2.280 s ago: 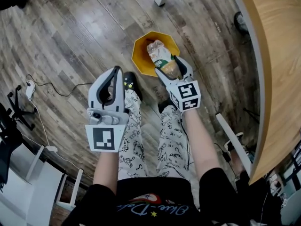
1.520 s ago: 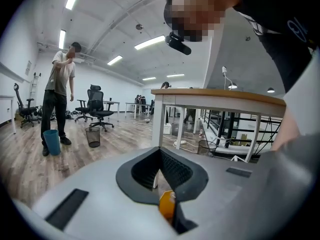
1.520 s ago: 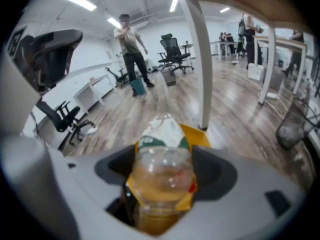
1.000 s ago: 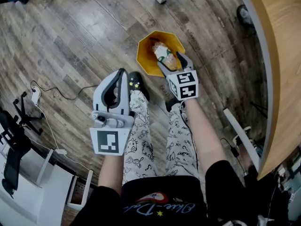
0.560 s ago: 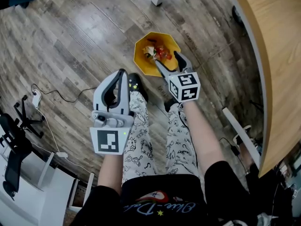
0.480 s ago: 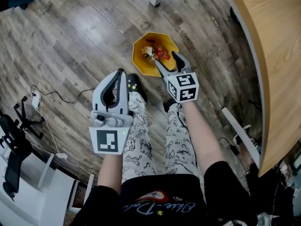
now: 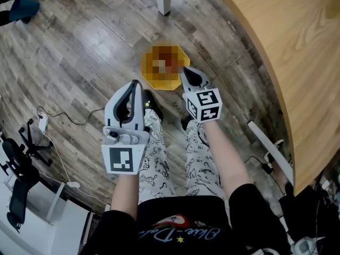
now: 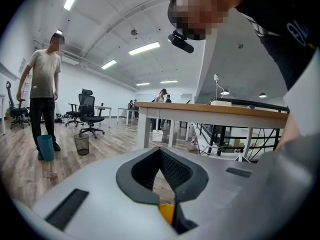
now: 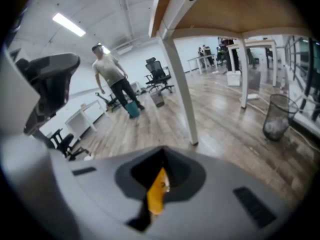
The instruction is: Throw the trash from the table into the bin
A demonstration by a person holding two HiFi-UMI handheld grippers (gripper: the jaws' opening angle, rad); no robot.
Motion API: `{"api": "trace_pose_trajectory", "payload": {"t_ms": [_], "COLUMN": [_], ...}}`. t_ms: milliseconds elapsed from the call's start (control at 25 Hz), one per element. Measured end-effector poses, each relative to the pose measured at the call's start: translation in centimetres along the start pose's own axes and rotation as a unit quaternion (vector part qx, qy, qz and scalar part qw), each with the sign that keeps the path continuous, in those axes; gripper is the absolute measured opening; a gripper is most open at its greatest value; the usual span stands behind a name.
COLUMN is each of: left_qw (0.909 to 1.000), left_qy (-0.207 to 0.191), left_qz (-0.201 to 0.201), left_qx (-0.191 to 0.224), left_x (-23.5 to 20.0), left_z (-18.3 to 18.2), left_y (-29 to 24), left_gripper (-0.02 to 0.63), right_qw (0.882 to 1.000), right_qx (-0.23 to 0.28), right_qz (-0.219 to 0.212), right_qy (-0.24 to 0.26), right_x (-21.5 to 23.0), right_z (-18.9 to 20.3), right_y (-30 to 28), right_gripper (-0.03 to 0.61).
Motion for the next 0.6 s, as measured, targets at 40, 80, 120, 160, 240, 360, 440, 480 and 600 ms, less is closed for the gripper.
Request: {"api": "trace_pose_trajectory", "payload": {"t_ms": [40,80,120,160,240,360,440,480,600], "left_qw": [1.0000,1.0000,0.9999,0.9999,0.9999,0.9998,0.9998,0.9998,0.9998], "left_qy": [-0.003,-0.007,-0.010,-0.011,-0.011,-0.013,-0.014,-0.013,-0.009], "left_qz": [0.003,0.005,0.008,0.009,0.011,0.013,0.014,0.014,0.011], "left_qx": [0.001,0.001,0.001,0.003,0.007,0.008,0.008,0.009,0.014], "left_x": [0.3,0.6,0.8,1.0,1.3,2.0,2.5,2.7,3.6], "left_z": [-0.3,-0.5,-0.8,-1.1,-1.6,-2.3,-2.9,-3.3,-4.7], "left_y": [-0.1,-0.2,-0.3,-0.4,-0.4,-0.1,0.3,0.6,1.6], "left_gripper": [0.011,0.011,0.011,0.011,0.011,0.011,0.011,0.011,0.011], "right_qw": [1.000,1.000,1.000,1.000,1.000,0.999,0.998,0.997,0.993], "right_qx": [0.003,0.007,0.013,0.020,0.029,0.044,0.062,0.073,0.109], "right_qz": [-0.002,-0.003,-0.004,-0.005,-0.005,-0.011,-0.019,-0.022,-0.036], "right_qy": [0.002,0.004,0.004,0.004,0.007,0.010,0.003,-0.002,-0.012], "right_x": [-0.1,-0.1,-0.2,-0.4,-0.8,-1.7,-2.4,-2.8,-4.2], "right_z": [0.0,-0.2,-0.4,-0.6,-0.9,-0.8,-1.1,-1.5,-3.1], "right_y": [0.5,0.9,1.4,2.0,3.3,5.5,7.1,7.9,10.6], "right_gripper": [0.005,0.006,0.006,0.006,0.006,0.006,0.006,0.006,0.006]}}
Point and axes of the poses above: the fingertips, and each gripper's own axes: y backward along the fingers, x to its right, z out of its underside, the point moved 10 cm from there along y, backward along the fingers, and after that the axes turned 15 degrees about -x, right-handed, at the moved point
